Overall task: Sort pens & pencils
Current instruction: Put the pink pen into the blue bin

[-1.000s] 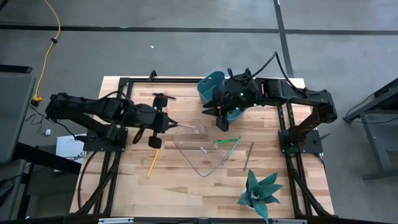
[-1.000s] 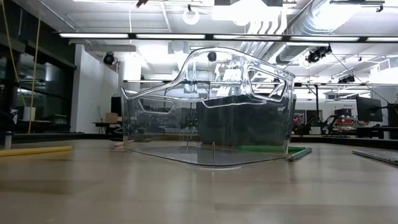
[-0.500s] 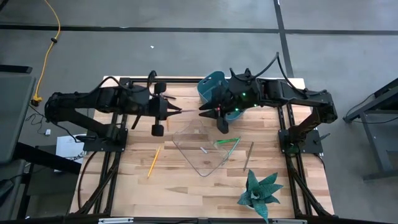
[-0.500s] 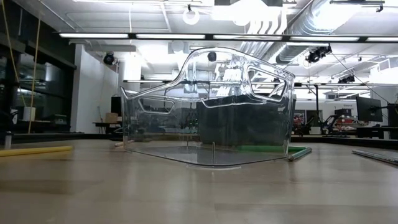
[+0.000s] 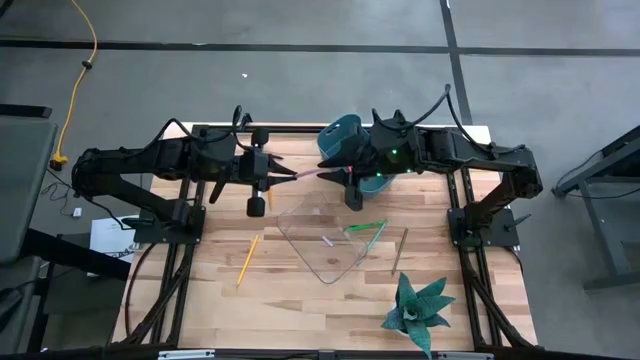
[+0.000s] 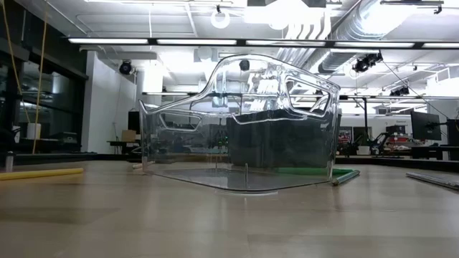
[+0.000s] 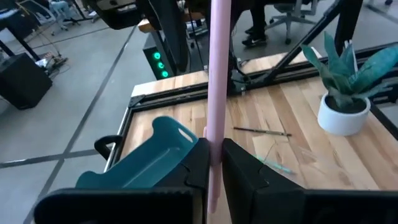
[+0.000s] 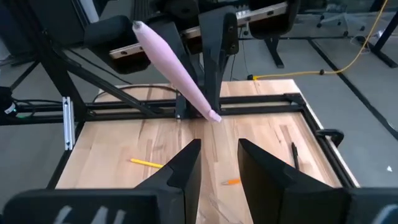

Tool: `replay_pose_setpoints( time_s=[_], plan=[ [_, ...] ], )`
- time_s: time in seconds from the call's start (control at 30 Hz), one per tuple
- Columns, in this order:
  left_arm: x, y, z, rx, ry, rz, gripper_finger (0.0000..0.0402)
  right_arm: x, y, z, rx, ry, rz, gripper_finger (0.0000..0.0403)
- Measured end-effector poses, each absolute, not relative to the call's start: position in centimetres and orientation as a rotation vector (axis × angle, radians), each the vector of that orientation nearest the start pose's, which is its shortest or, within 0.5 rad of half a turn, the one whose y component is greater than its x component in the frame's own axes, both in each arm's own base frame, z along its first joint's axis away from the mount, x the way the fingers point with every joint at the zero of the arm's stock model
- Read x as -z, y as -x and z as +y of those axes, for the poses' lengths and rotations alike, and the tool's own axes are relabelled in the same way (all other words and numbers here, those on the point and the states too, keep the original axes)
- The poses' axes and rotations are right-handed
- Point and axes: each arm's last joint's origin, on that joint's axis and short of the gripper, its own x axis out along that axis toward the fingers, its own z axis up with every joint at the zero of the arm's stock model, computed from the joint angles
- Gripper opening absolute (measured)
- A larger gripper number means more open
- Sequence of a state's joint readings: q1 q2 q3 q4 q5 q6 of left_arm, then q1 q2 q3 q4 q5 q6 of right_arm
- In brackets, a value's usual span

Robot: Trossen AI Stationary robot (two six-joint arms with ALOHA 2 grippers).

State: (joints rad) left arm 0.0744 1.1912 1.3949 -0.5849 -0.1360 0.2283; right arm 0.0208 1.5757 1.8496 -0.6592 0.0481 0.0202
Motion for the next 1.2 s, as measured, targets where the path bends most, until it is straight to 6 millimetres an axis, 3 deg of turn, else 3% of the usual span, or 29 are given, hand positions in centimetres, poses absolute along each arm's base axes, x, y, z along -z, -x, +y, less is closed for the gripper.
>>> replay_pose_setpoints(
  time_s=[0.27,0.6,1.2],
  plan=[
    [-42.1,-24.1,2.2,-0.152,-0.209,0.389,0.0021,-46.1,-33.2,0.6,0.023,0.011,0.326,0.0097],
    [-42.6,-24.1,3.8,-0.150,-0.146,0.333,0.0021,-46.4,-33.3,0.8,-0.015,0.010,0.292,0.0097],
    [-42.5,-24.0,3.7,-0.122,-0.149,0.340,0.0021,-47.0,-33.5,0.8,-0.017,0.028,0.229,0.0097]
  ],
)
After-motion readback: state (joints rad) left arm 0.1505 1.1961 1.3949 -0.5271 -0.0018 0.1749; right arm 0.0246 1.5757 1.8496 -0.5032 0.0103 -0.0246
